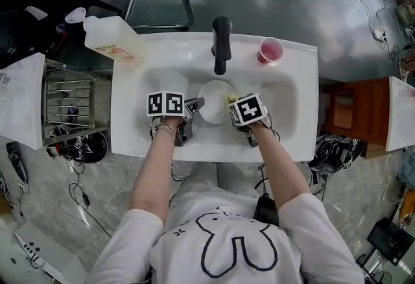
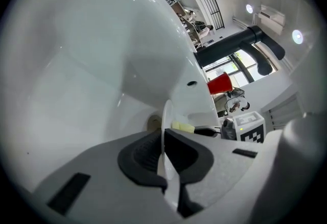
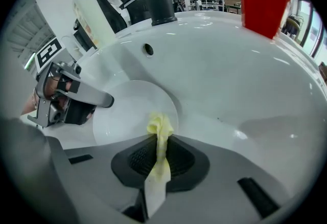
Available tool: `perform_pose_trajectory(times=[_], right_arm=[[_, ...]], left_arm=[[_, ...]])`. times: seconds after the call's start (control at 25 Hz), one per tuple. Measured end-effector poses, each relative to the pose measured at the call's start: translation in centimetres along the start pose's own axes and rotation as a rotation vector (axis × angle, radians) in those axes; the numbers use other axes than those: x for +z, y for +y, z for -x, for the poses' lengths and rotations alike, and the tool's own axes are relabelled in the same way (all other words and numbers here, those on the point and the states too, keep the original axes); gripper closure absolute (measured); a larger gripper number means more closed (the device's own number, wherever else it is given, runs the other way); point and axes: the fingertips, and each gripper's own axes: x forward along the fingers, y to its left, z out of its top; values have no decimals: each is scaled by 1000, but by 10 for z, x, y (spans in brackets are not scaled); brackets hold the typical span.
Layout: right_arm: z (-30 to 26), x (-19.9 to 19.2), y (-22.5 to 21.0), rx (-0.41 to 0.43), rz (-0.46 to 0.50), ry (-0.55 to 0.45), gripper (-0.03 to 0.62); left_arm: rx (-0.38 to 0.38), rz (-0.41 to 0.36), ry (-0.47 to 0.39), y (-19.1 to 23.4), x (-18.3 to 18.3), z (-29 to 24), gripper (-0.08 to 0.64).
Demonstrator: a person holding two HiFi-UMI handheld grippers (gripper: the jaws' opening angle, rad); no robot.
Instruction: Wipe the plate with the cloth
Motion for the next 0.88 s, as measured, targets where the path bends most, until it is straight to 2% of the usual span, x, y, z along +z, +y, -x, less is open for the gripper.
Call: perform_pose_trajectory(times=[0.24, 0.52, 0.88], right_arm=[[12, -3, -1, -9, -42, -40, 541], [53, 7, 3, -6, -80, -167, 541], [120, 20, 24, -23, -34, -325, 541]], left_arm=[[29, -69, -16, -10, -1, 9, 543], [13, -116, -70, -30, -4, 32, 543], [-10, -179, -143, -63, -18, 72, 543]])
